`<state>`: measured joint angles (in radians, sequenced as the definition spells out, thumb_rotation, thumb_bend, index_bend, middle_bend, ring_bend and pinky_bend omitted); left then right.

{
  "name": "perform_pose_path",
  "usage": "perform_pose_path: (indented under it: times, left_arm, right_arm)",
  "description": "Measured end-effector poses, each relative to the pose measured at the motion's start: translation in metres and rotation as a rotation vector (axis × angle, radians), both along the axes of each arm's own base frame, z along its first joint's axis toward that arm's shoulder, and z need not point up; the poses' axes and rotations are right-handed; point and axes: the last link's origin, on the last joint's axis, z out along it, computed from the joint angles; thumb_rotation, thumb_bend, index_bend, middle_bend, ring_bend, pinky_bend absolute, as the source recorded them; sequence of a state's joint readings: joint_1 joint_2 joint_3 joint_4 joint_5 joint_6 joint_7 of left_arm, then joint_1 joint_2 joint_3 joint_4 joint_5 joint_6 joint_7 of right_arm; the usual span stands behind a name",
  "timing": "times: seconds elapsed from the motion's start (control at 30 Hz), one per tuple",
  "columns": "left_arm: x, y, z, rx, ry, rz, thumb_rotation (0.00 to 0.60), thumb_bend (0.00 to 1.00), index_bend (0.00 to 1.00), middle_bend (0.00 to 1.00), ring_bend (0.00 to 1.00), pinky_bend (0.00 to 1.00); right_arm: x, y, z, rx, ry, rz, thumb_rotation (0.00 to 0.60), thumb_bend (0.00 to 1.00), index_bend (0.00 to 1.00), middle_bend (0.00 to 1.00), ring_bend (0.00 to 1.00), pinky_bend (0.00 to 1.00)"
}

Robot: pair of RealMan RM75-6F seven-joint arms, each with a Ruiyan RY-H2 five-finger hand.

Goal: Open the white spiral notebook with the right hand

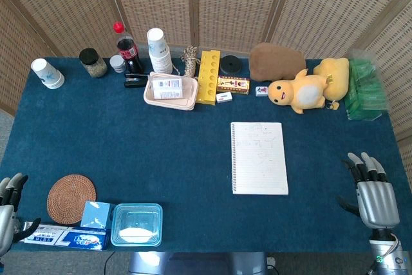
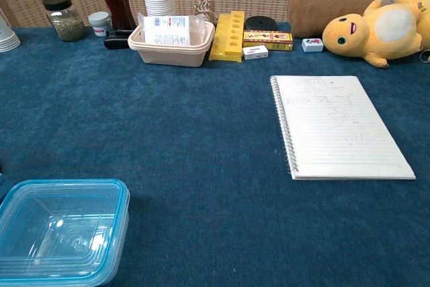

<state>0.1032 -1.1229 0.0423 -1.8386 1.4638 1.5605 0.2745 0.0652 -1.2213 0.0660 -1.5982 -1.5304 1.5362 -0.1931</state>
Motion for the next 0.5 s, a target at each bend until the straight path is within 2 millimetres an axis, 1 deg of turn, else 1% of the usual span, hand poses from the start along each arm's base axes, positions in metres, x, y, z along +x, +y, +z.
perform_pose_path:
  times: [0.27, 0.5]
  left_arm:
    - [-0.0002, 0.0049, -0.0037, -0.012, -0.004, 0.000, 0.600, 0.20, 0.09, 0.06, 0.02, 0.00]
    - [-0.0009, 0.0028, -0.0007, 0.000, -0.005, -0.007, 0.600, 0.20, 0.09, 0.06, 0.02, 0.00]
  right_arm:
    - [0.0001, -0.0018, -0.0012, -0.001, -0.001, -0.002, 0.600, 0.13, 0.19, 0.19, 0.07, 0.14]
    - [0.0044, -0.0021, -0.0057, 0.013, -0.012, 0.038, 0.600, 0.13, 0.19, 0.19, 0.07, 0.14]
